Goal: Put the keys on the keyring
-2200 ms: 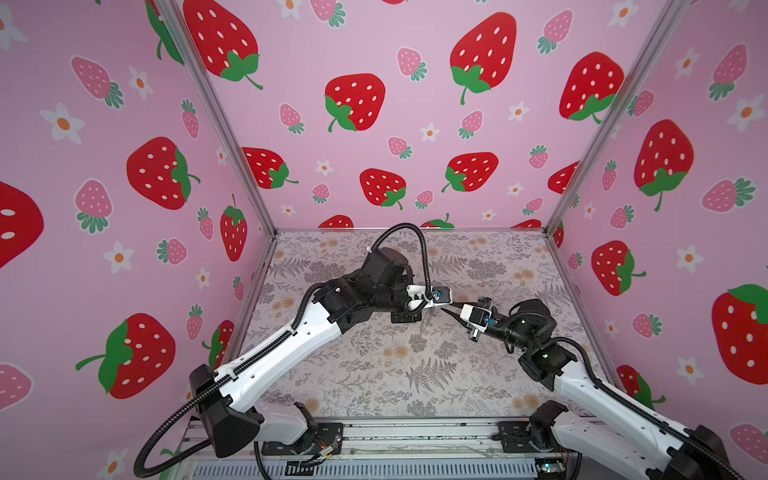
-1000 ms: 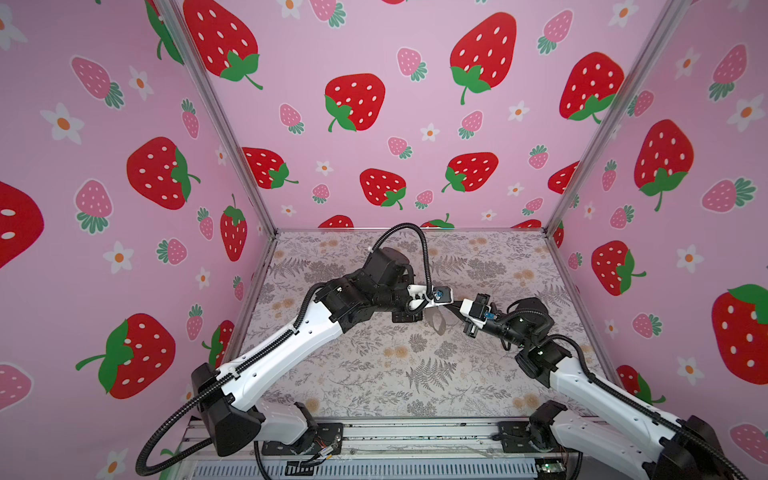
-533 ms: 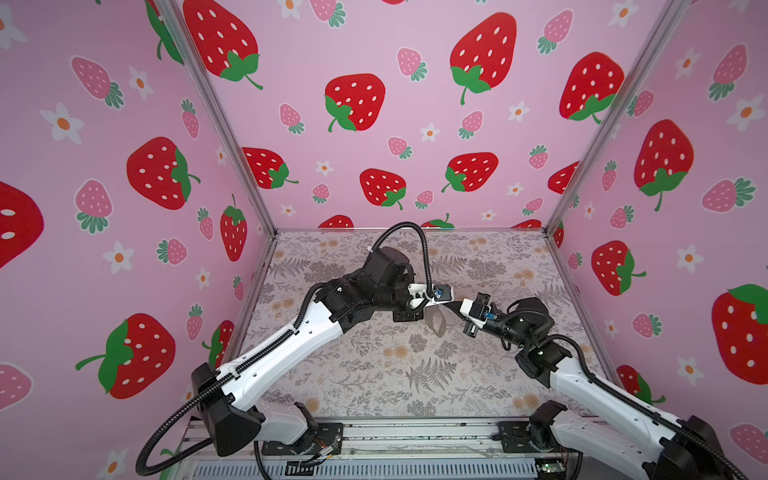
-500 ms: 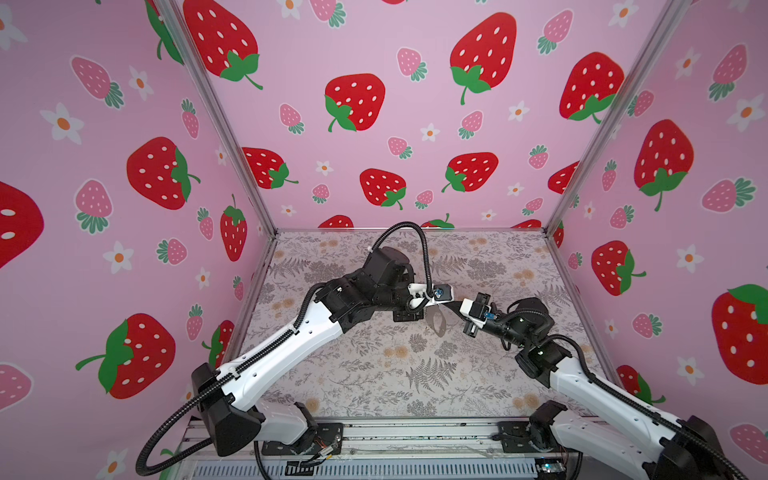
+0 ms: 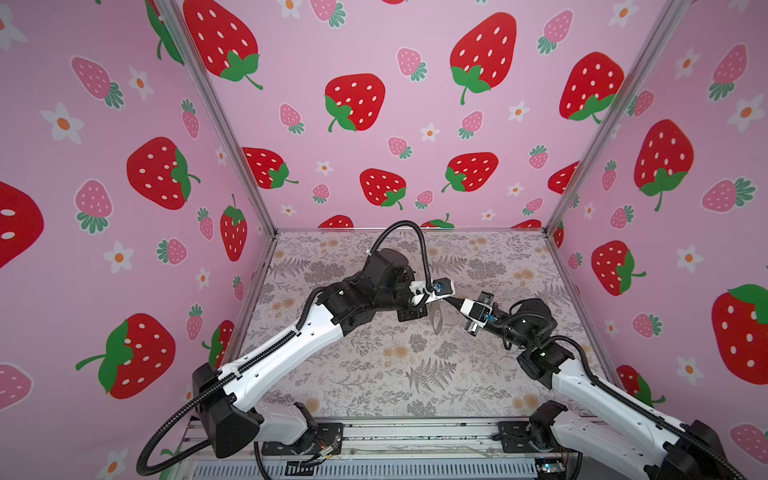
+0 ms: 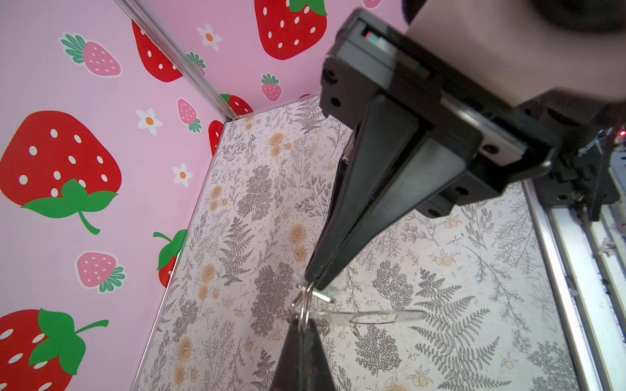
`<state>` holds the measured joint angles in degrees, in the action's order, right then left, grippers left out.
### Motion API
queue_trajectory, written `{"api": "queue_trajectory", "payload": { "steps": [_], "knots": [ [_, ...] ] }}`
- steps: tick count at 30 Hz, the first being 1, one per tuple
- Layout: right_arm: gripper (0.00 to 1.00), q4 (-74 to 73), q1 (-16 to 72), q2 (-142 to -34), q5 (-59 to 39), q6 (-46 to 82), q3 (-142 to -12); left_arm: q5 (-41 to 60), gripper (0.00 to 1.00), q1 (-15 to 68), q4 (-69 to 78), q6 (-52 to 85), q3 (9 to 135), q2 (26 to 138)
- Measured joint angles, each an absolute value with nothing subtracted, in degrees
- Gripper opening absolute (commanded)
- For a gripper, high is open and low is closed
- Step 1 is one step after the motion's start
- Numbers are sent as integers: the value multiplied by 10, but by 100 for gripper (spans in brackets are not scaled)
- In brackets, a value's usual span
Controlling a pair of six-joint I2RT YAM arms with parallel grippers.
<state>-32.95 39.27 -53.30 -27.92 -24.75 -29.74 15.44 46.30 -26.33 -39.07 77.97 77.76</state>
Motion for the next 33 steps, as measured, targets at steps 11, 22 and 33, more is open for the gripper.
{"api": "queue_trajectory", "payload": {
  "steps": [11, 22, 33],
  "knots": [
    [0, -323, 394, -519, -256, -271, -297, 172, 0, 457, -206, -341, 745, 765],
    [0, -316, 397, -509, -251, -302, -298, 183, 0, 448, -185, -316, 735, 750],
    [0, -316, 400, -514, -236, -313, -304, 207, 0, 442, -124, -260, 708, 750]
  ]
}}
